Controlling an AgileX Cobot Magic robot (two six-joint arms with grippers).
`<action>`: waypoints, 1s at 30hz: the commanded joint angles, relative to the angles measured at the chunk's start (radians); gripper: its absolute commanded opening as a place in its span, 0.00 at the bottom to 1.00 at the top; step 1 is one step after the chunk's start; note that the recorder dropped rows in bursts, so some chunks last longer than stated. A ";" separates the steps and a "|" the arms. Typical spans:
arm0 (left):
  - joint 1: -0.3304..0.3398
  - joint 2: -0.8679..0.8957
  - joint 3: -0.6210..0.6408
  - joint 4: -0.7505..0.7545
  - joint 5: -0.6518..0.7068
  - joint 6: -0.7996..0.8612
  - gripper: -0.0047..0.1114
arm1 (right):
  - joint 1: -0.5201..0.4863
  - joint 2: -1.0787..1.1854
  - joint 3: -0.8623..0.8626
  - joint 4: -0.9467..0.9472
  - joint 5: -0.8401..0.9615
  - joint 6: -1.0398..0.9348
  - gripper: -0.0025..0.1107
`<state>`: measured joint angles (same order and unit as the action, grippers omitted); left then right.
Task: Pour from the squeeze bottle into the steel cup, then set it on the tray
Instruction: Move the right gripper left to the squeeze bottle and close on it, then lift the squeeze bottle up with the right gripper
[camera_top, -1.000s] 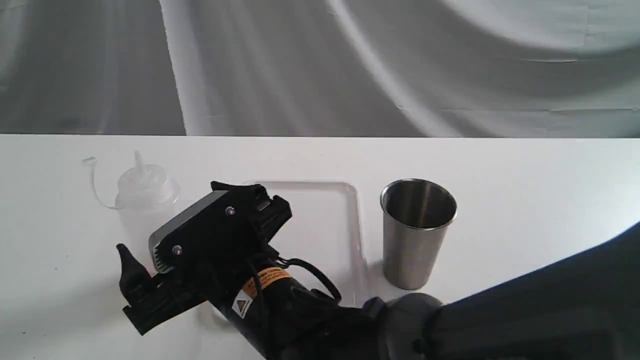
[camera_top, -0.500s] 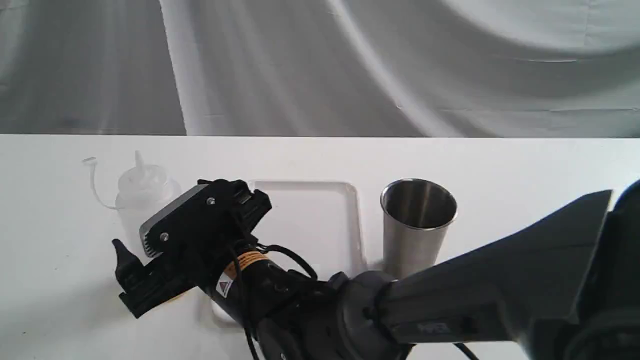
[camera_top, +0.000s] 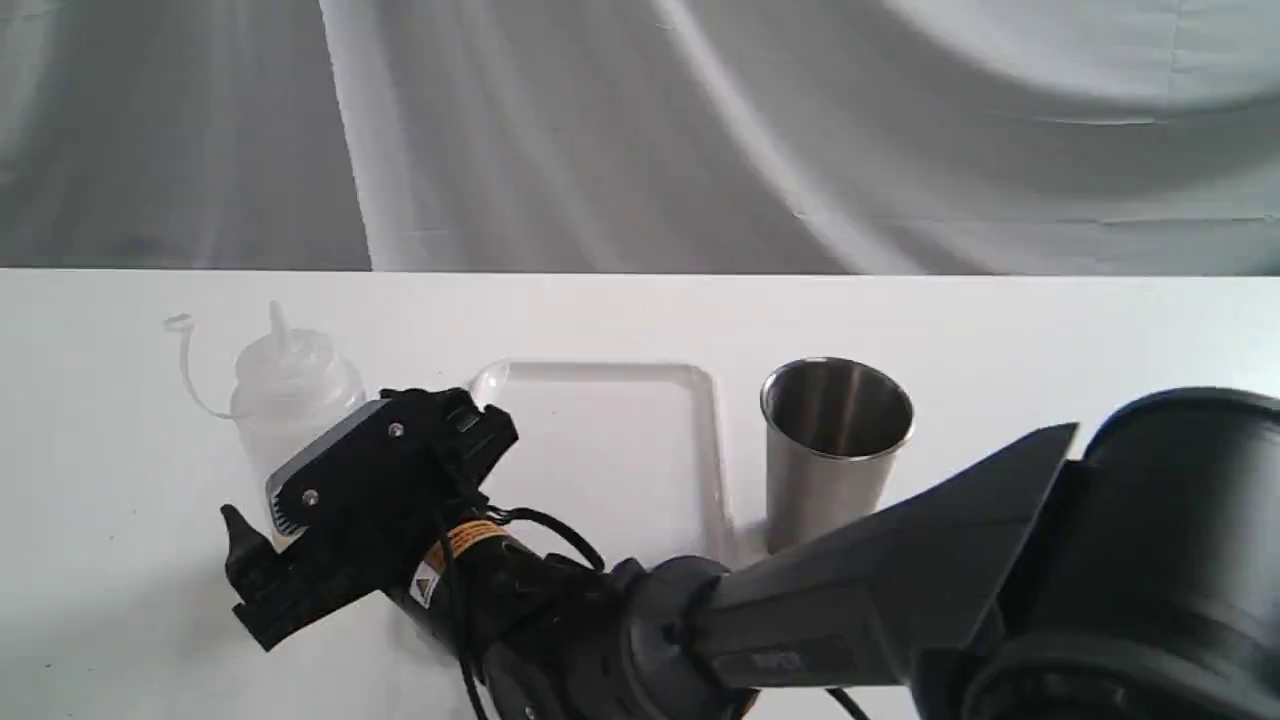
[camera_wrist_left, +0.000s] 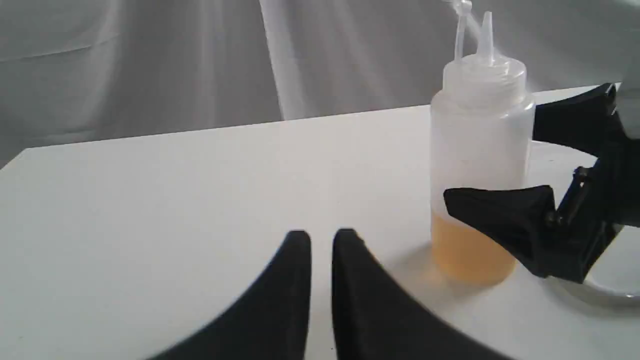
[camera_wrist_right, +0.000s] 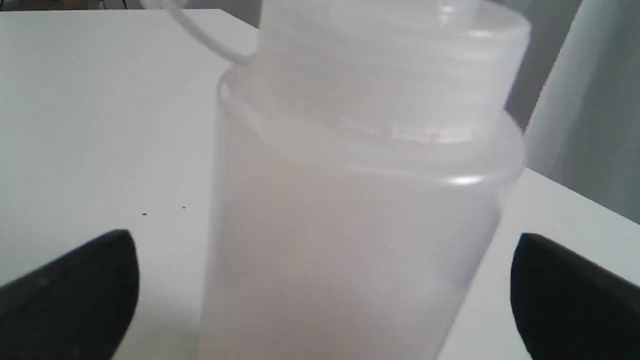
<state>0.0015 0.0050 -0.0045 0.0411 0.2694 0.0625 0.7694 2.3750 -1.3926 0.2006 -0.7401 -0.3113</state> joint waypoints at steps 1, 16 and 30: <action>-0.001 -0.005 0.004 0.002 -0.007 -0.002 0.11 | -0.006 0.022 -0.029 -0.006 -0.003 0.009 0.95; -0.001 -0.005 0.004 0.002 -0.007 -0.002 0.11 | -0.024 0.111 -0.121 0.001 -0.007 0.113 0.95; -0.001 -0.005 0.004 0.002 -0.007 -0.002 0.11 | -0.024 0.172 -0.191 -0.004 0.005 0.138 0.95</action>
<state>0.0015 0.0050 -0.0045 0.0411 0.2694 0.0625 0.7517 2.5443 -1.5784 0.2049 -0.7380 -0.1806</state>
